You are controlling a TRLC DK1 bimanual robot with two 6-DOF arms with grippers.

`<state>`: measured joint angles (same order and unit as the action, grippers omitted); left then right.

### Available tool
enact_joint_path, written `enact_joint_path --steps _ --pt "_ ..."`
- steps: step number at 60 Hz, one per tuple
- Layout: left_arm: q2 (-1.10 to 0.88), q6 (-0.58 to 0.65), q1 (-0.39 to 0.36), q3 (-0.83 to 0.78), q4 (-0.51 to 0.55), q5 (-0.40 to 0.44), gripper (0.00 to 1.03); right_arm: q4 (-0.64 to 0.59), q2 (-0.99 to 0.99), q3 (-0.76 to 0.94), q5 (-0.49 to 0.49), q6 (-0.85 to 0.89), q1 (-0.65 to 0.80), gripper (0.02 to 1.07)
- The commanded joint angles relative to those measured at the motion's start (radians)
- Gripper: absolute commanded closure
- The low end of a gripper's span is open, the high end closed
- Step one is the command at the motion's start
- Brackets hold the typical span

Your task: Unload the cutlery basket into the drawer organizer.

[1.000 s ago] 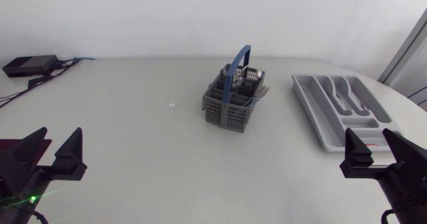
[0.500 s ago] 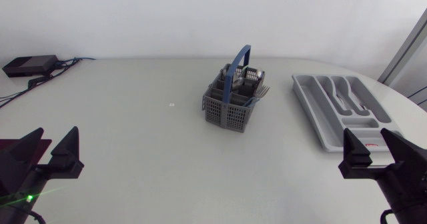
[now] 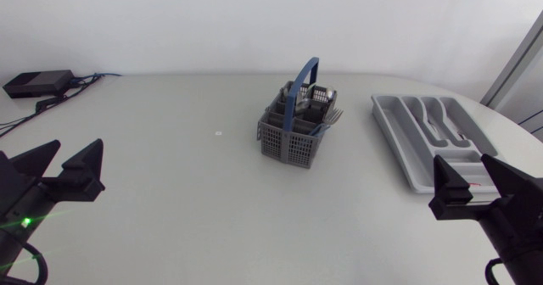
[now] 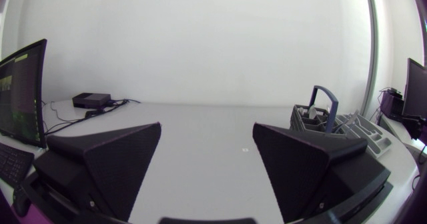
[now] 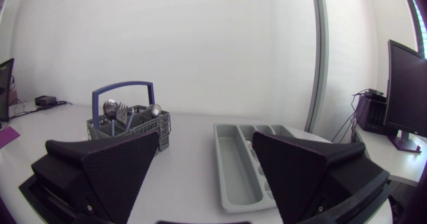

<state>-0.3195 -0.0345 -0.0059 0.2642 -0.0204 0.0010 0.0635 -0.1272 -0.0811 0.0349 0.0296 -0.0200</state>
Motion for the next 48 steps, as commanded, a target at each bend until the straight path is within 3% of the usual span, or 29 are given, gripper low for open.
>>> enact_joint_path --steps 1,12,22,31,38,42,48 --pt "-0.090 -0.038 -0.020 0.087 -0.010 -0.004 0.12 0.030 -0.069 -0.049 0.013 -0.008 -0.008 0.06" --pt "-0.279 -0.041 -0.147 0.233 0.073 -0.122 0.12 0.055 -0.224 -0.103 0.026 -0.016 -0.008 0.06" --pt "-0.535 -0.041 -0.348 0.449 0.300 -0.226 0.12 0.048 -0.322 -0.141 0.028 -0.033 -0.011 0.06" --pt "-0.734 -0.002 -0.414 0.590 0.447 -0.225 0.12 0.015 -0.402 -0.189 0.030 -0.031 -0.017 0.07" --pt "-0.871 0.163 -0.462 0.679 0.525 -0.219 0.12 -0.071 -0.480 -0.255 0.031 0.000 -0.017 0.07" --pt "-0.949 0.166 -0.465 0.741 0.577 -0.216 0.11 -0.117 -0.523 -0.292 0.031 0.026 -0.017 0.07" --pt "-1.038 0.150 -0.467 0.814 0.613 -0.118 0.11 -0.162 -0.580 -0.330 0.028 0.090 -0.017 0.07"
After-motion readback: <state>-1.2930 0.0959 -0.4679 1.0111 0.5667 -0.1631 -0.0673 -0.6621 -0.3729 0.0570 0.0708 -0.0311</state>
